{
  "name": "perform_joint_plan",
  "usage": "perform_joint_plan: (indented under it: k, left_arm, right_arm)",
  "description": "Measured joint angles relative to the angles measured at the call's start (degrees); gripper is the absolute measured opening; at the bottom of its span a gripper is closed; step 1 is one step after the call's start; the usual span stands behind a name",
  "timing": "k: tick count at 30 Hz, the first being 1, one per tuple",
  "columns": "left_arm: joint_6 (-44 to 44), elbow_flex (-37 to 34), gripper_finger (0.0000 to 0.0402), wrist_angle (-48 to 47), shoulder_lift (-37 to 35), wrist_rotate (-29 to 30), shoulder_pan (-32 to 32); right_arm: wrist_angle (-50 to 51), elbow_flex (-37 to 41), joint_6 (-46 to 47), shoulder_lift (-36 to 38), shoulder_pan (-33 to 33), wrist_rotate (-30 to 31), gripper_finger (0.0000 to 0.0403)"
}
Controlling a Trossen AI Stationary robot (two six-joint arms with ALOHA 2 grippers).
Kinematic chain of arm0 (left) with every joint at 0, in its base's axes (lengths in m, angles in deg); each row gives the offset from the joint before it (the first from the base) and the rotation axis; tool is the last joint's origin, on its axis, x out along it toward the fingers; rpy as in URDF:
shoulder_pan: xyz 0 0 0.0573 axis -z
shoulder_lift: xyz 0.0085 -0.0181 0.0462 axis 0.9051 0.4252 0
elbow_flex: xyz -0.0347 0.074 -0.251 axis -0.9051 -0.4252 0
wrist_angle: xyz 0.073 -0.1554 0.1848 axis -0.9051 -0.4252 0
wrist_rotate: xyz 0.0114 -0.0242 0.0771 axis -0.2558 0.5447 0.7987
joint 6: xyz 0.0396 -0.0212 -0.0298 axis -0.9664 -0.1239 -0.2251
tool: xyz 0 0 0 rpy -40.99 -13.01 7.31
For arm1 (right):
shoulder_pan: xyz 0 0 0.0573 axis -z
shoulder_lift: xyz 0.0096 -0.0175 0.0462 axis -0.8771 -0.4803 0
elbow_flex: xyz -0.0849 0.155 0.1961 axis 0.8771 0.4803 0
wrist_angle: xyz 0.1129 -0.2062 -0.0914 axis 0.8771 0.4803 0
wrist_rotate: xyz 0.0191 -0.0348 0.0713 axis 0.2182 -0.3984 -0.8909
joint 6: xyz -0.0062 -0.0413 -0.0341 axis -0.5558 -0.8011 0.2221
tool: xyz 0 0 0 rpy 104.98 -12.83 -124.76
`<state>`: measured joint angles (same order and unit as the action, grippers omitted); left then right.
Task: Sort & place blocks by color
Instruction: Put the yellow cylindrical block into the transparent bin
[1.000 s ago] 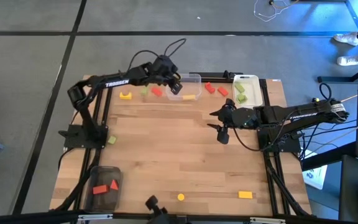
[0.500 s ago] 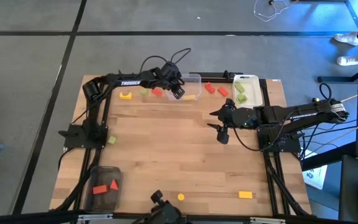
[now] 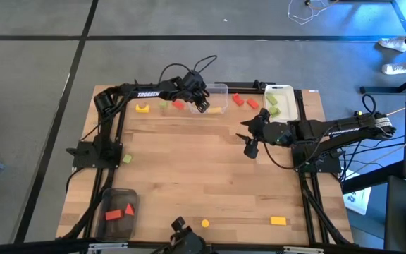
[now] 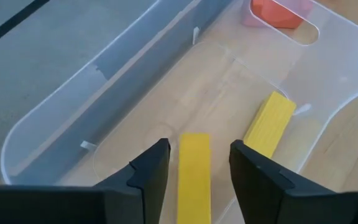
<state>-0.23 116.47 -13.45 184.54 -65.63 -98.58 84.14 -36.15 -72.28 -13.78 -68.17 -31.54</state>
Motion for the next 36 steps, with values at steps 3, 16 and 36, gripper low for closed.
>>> perform_joint_plan:
  k: [3, 16, 36]
  left_arm:
    - [0.01, 0.00, 0.0158, -0.33, -0.41, -1.68, 0.07]
    - [-11.23, 0.04, 0.0160, -26.41, -16.78, -17.69, 10.67]
    - [1.84, 0.16, 0.0160, -25.92, -20.65, -10.54, 47.81]
  right_arm:
    - [0.04, 0.00, 0.00, 0.00, 0.00, 1.18, 0.0226]
    - [4.84, 0.00, -1.43, 0.00, 0.01, -18.65, 0.0226]
    - [5.41, 0.00, -3.01, 0.02, -0.04, -32.93, 0.0226]
